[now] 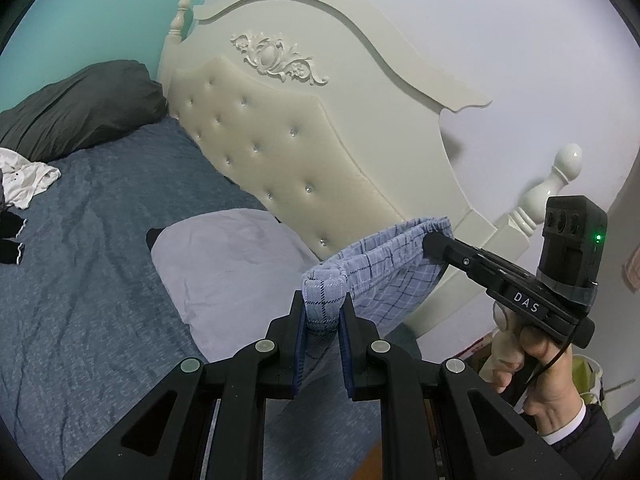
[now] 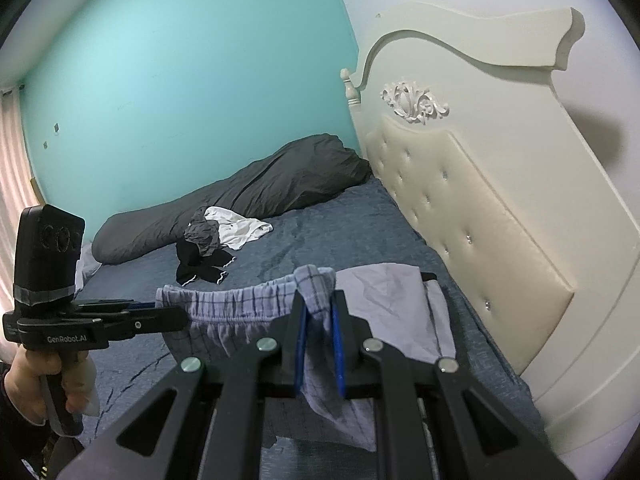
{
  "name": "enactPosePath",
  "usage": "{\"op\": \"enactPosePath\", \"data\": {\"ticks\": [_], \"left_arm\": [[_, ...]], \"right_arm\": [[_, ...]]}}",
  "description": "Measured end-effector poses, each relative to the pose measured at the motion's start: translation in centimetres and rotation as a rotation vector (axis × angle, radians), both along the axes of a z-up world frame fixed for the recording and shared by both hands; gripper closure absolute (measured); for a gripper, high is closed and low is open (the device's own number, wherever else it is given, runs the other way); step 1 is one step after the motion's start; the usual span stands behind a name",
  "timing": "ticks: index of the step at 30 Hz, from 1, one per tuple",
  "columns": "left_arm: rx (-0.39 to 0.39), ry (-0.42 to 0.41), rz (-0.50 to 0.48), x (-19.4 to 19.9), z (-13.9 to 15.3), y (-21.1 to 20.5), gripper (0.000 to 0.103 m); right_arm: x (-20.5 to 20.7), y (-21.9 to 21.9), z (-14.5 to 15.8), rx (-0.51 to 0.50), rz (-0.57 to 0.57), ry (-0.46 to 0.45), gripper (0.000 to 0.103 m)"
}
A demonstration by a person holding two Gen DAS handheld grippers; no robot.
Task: Fold clothes
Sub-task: 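Carry the hanging shorts with both grippers toward the pillow by the headboard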
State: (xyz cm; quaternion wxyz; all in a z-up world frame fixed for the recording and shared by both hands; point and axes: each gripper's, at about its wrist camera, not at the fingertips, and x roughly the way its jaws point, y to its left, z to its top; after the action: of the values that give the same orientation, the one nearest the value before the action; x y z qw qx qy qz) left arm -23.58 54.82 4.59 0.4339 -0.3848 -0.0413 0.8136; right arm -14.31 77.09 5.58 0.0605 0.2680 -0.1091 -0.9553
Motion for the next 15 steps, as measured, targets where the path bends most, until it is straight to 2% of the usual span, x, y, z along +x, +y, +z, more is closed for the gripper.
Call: {"op": "enactPosePath", "data": {"ticks": [15], "left_arm": [[-0.011,0.004,0.000,-0.5,0.0,1.7,0.087]], "right_arm": [[-0.7,1.7,-0.2,-0.007,-0.012,-0.007,0.092]]}}
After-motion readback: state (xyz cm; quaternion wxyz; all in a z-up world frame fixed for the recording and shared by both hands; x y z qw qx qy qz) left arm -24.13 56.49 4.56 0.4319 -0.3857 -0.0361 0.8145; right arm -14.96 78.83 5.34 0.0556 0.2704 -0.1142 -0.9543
